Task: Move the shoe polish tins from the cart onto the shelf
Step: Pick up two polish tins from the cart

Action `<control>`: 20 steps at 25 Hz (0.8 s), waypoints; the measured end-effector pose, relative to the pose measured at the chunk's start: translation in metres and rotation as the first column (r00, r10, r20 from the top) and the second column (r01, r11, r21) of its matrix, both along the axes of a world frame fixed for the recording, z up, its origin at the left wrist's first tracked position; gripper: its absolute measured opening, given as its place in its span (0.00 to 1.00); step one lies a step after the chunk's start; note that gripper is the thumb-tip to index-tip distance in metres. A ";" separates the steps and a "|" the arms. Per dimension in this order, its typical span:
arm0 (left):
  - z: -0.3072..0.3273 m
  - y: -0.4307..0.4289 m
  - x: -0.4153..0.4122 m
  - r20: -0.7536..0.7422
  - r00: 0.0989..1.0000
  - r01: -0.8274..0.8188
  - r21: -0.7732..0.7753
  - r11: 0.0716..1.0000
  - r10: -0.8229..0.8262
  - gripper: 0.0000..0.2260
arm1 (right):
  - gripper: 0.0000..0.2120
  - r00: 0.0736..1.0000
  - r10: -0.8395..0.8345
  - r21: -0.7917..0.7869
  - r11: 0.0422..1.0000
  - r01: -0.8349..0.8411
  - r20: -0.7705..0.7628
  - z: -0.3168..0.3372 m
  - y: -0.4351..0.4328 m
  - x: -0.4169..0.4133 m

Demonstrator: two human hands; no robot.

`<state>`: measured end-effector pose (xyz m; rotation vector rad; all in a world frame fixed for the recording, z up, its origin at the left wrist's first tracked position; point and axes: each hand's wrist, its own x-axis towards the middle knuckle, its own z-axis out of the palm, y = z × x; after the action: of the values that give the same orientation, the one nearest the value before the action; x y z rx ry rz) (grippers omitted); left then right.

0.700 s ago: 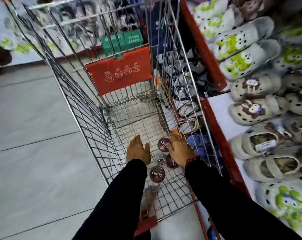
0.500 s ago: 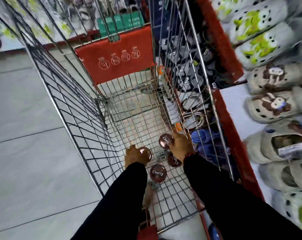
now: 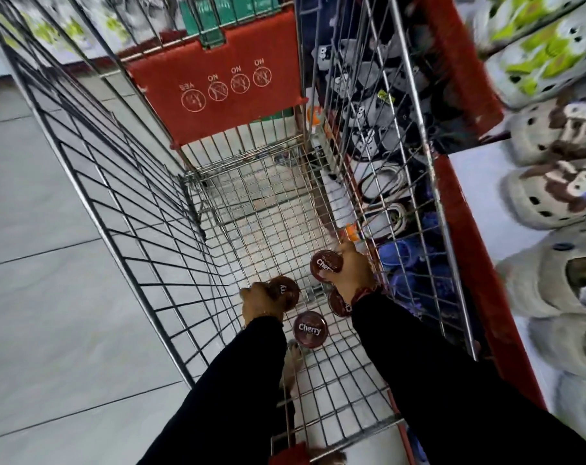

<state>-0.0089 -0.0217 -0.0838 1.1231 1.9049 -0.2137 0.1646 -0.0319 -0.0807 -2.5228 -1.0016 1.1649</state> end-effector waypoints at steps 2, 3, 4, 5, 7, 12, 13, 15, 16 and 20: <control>0.007 0.001 -0.002 0.018 1.000 -0.002 0.028 1.000 0.002 0.20 | 0.22 0.994 -0.095 0.031 0.995 0.097 -0.053 0.003 -0.003 -0.001; 0.013 0.001 -0.003 0.038 0.999 -0.026 0.052 0.998 0.024 0.18 | 0.19 0.987 -0.141 0.040 0.989 0.144 -0.078 0.007 -0.005 -0.002; 0.019 0.001 -0.004 0.062 0.996 -0.061 0.069 0.996 0.057 0.17 | 0.18 0.980 -0.176 0.044 0.982 0.181 -0.097 0.010 -0.008 -0.002; 0.025 0.001 -0.005 0.078 0.993 -0.094 0.074 0.993 0.088 0.16 | 0.17 0.975 -0.199 0.045 0.978 0.204 -0.104 0.014 -0.010 -0.003; 0.042 0.001 -0.006 0.085 0.987 -0.141 0.087 0.986 0.134 0.15 | 0.17 0.968 -0.230 0.057 0.970 0.236 -0.102 0.025 -0.016 -0.004; 0.107 -0.002 -0.009 0.201 0.957 -0.253 0.213 0.944 0.211 0.15 | 0.16 0.893 -0.374 0.181 0.888 0.423 -0.249 0.081 -0.032 -0.009; 0.120 -0.003 -0.011 0.236 0.947 -0.276 0.242 0.930 0.219 0.15 | 0.16 0.875 -0.392 0.193 0.871 0.452 -0.284 0.094 -0.035 -0.010; 0.151 -0.006 -0.016 0.328 0.912 -0.341 0.275 0.899 0.245 0.15 | 0.16 0.846 -0.417 0.218 0.839 0.499 -0.334 0.127 -0.044 -0.012; 0.168 -0.009 -0.018 0.374 0.892 -0.370 0.280 0.886 0.255 0.15 | 0.16 0.833 -0.424 0.237 0.822 0.519 -0.355 0.146 -0.051 -0.013; 0.237 -0.024 -0.021 0.482 0.847 -0.410 0.329 0.851 0.222 0.15 | 0.15 0.768 -0.439 0.336 0.715 0.613 -0.466 0.222 -0.082 -0.015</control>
<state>-0.0299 -0.0458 0.1529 0.9882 1.7347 0.6243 0.1493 -0.1143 0.1417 -1.9086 -0.3404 0.9832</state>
